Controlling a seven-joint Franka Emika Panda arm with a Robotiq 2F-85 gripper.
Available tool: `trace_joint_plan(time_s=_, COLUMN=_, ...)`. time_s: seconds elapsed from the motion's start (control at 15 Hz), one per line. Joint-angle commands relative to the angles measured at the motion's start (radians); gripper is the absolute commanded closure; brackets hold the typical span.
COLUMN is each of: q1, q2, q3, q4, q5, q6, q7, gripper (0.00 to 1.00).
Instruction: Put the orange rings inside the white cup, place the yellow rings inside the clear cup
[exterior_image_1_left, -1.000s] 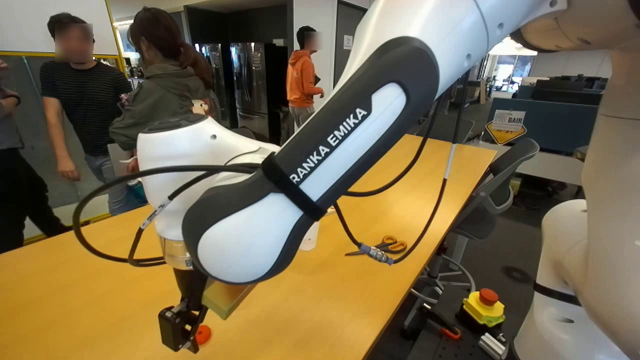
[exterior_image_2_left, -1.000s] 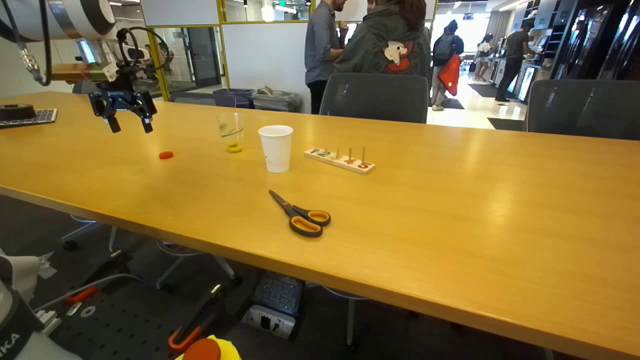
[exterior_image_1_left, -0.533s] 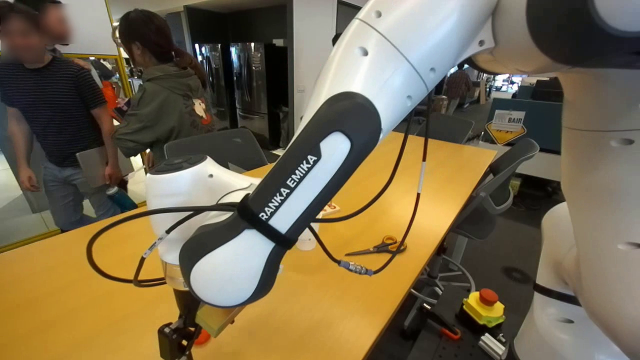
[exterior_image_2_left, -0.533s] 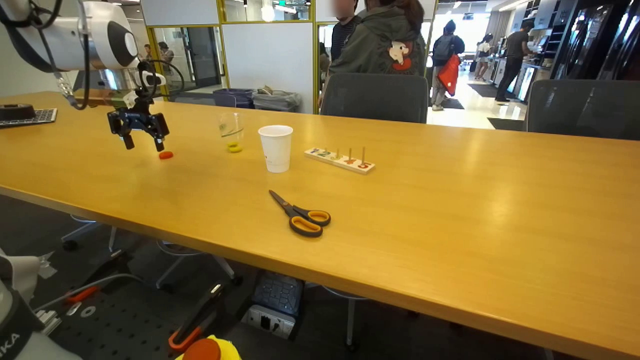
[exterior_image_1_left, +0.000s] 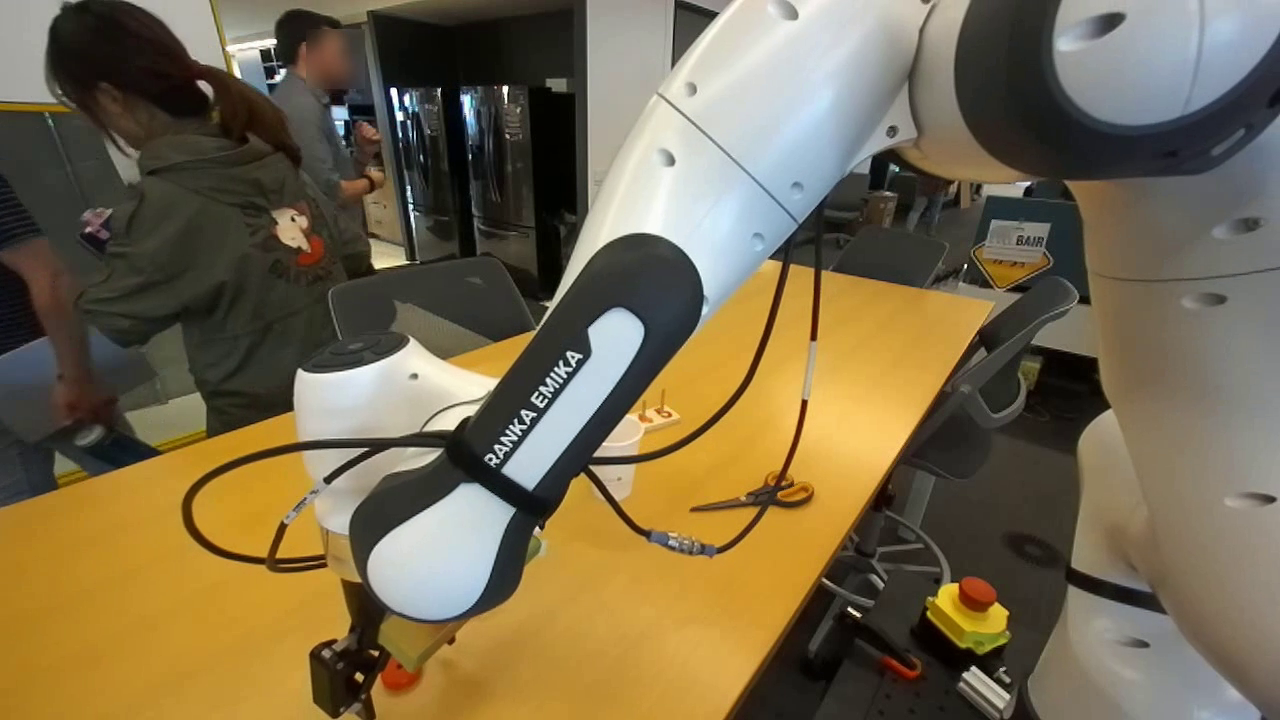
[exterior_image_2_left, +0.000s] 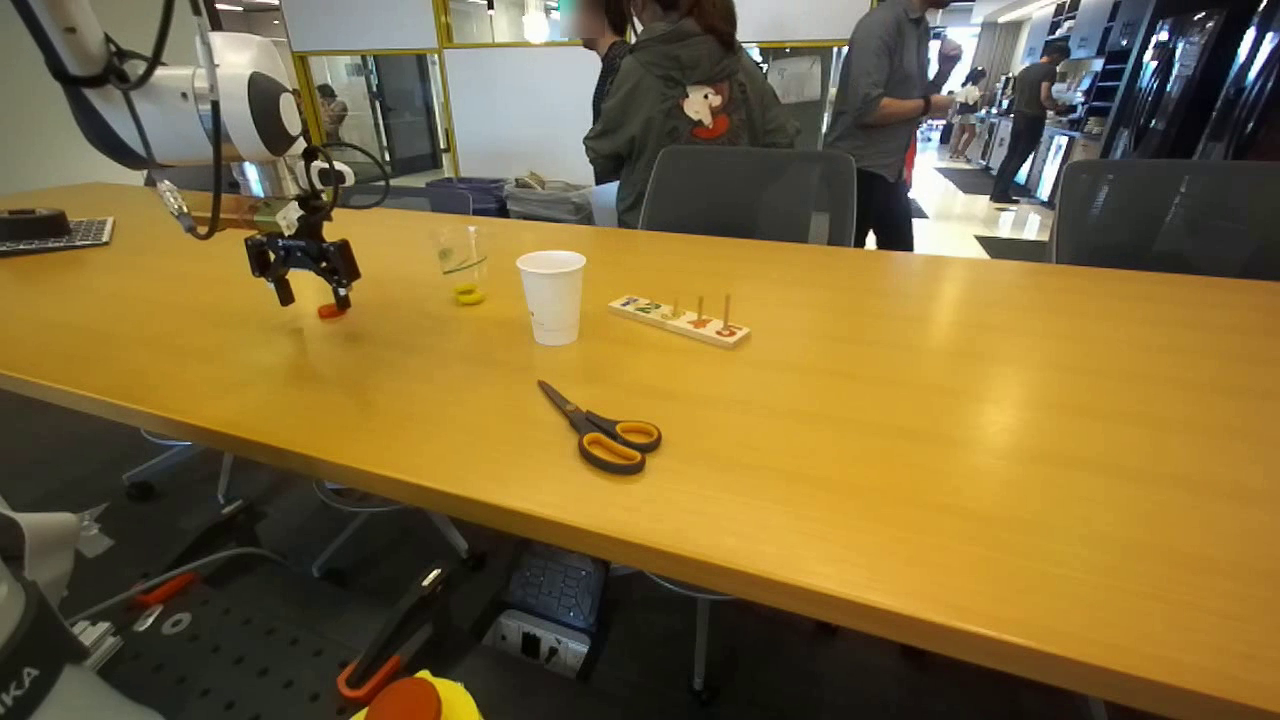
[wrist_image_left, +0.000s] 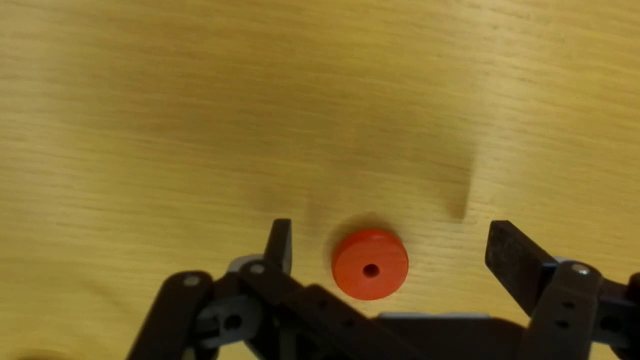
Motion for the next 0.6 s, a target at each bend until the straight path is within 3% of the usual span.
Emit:
trace_joint_plan(time_s=0.0, q1=0.052, q2=0.006, q3=-0.05, q4=0.014, q5=-0.045, q6=0.045, q7=0.044, gripper=0.0)
trace_joint_plan(time_s=0.53, q1=0.073, q2=0.028, q3=-0.074, q4=0.023, q5=-0.041, q6=0.056, q7=0.035, gripper=0.0)
